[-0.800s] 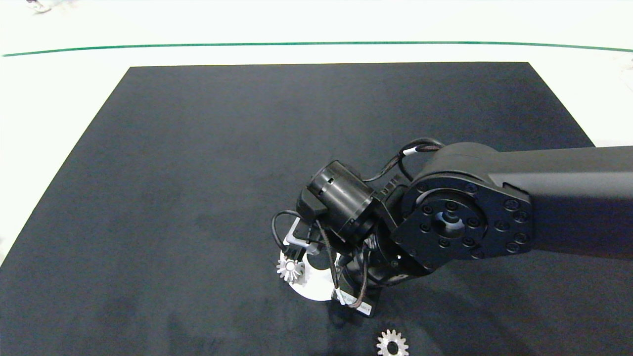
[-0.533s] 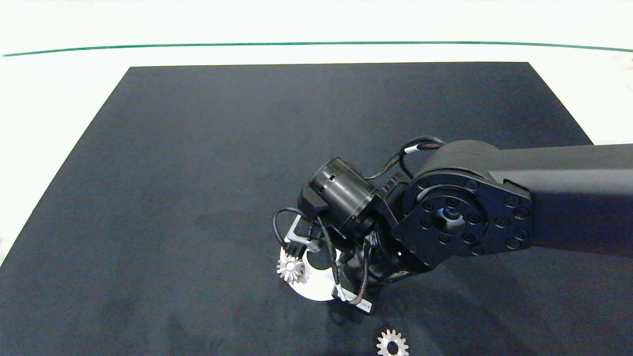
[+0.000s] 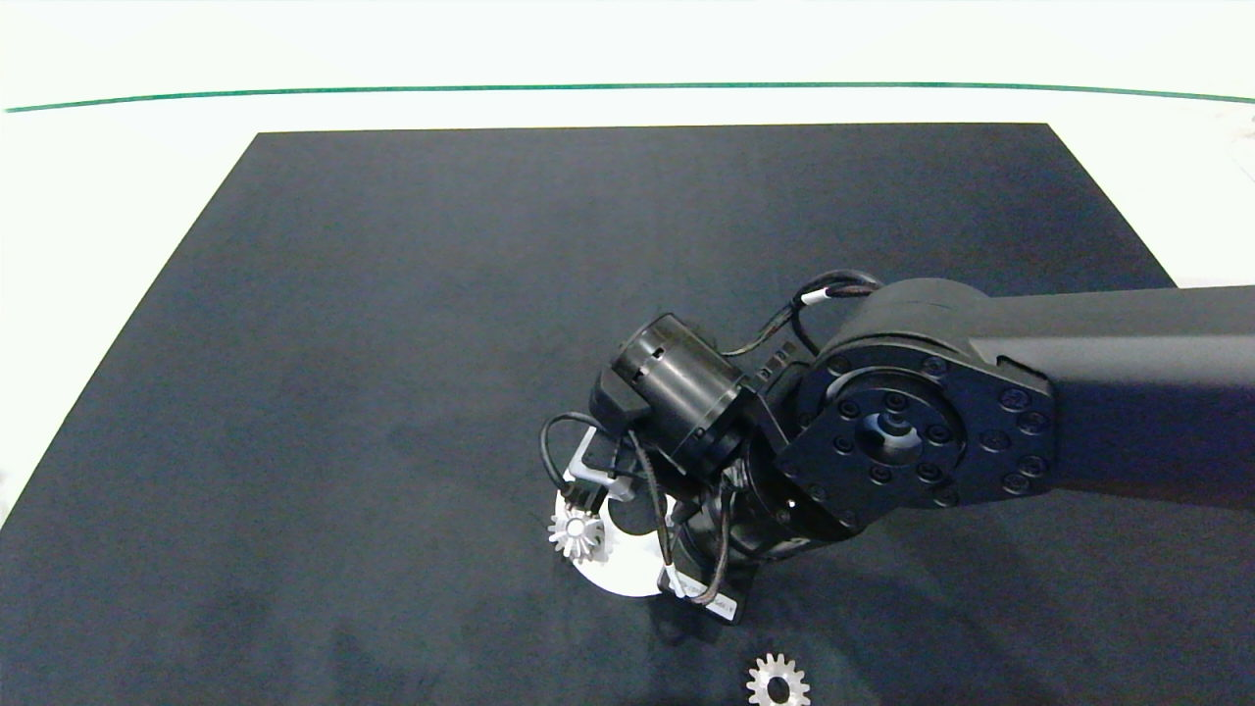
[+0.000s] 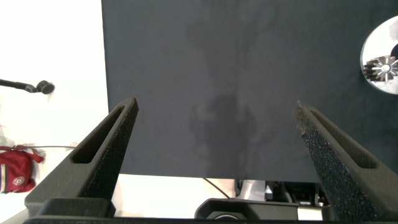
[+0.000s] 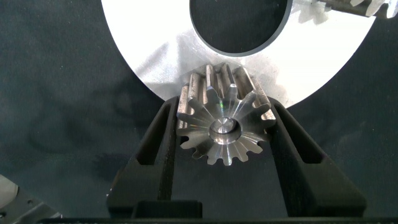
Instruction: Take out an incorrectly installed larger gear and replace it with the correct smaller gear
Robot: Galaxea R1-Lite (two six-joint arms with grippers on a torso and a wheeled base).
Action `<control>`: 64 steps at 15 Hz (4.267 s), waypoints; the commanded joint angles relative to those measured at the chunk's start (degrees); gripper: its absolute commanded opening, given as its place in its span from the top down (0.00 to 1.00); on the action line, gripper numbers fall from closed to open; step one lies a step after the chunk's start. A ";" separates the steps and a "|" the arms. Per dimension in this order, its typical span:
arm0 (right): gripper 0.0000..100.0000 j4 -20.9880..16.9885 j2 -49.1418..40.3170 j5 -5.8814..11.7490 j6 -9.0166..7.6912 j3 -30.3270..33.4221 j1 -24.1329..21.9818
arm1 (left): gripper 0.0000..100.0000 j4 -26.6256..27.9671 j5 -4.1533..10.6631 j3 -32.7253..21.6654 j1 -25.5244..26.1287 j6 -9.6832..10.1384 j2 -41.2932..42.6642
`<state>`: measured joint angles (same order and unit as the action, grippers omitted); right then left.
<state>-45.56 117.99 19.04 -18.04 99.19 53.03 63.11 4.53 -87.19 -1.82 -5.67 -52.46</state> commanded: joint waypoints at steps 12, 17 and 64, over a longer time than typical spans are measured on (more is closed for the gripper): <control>0.72 -0.23 -2.86 1.09 0.02 0.91 1.38 | 0.00 0.35 0.12 0.35 0.15 -0.13 0.07; 0.72 -1.99 -9.62 1.26 0.02 1.44 2.17 | 0.00 0.43 0.12 0.97 0.15 -0.22 0.07; 0.00 11.10 -20.61 -1.73 3.36 -24.14 -3.90 | 0.00 -0.36 0.30 0.70 0.15 -0.40 0.69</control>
<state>-34.19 101.65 17.03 -14.54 76.00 47.24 62.40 4.79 -86.41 -1.65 -6.03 -51.70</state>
